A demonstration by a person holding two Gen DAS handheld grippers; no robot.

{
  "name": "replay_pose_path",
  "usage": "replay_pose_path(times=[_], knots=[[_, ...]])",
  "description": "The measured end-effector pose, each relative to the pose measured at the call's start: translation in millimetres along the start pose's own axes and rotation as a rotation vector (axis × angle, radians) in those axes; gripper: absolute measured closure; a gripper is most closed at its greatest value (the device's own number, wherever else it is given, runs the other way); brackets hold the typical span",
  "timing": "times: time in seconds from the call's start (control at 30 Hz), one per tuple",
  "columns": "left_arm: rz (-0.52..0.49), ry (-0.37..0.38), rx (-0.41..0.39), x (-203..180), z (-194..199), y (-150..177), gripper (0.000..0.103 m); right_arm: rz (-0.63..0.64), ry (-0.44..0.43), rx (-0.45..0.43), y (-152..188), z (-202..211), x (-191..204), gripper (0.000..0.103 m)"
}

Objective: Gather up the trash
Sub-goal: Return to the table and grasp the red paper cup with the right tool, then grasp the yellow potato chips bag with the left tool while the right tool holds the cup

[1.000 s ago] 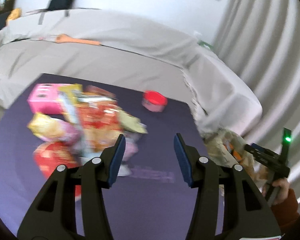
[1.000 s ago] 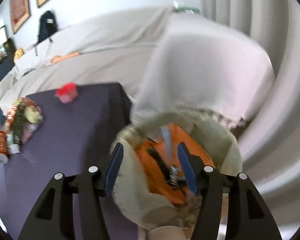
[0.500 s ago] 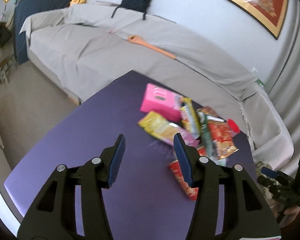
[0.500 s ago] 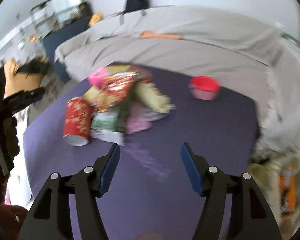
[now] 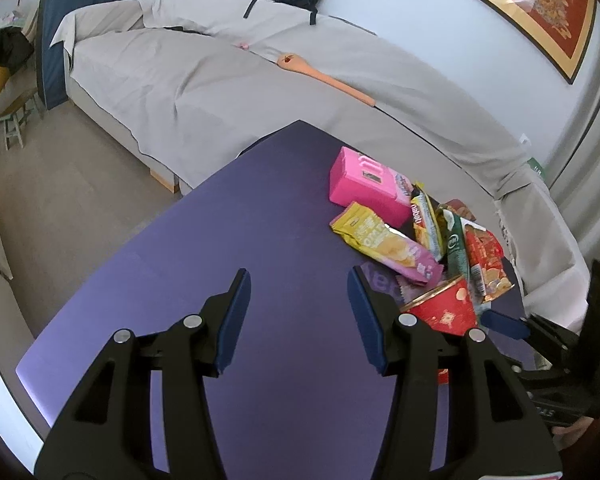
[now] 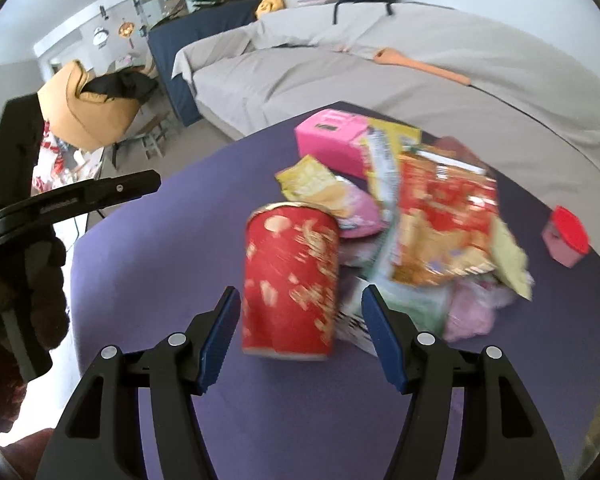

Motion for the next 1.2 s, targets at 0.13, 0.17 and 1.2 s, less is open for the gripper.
replay_pose_path(times=[0.13,0.17,1.2], knots=[[-0.006,0.008,0.013,-1.3,-3.8,1.5,0.055,0.036,-0.011,0.080,8.6,-26.8,3.6,0.050],[-0.012,0.013,0.017,-3.5,-5.4,1.3,0.055,0.029,-0.025,0.096,12.8,-27.7,4.1,0.050],[0.171,0.065,0.232,-91.1,-130.9,-14.7,0.080,-0.331,0.198,-0.085,79.5,97.8,-168.1,0.050]])
Point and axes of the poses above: each gripper's, at about its wrist camera, not at the fingertips, and z roughly against the way its jaws point, x to its left, y to its underside, the point moved 9 cm from there along -z, roughly the way its jaws point, and after that the axes turned 8 degrees about -z, right-handed, at the moved point
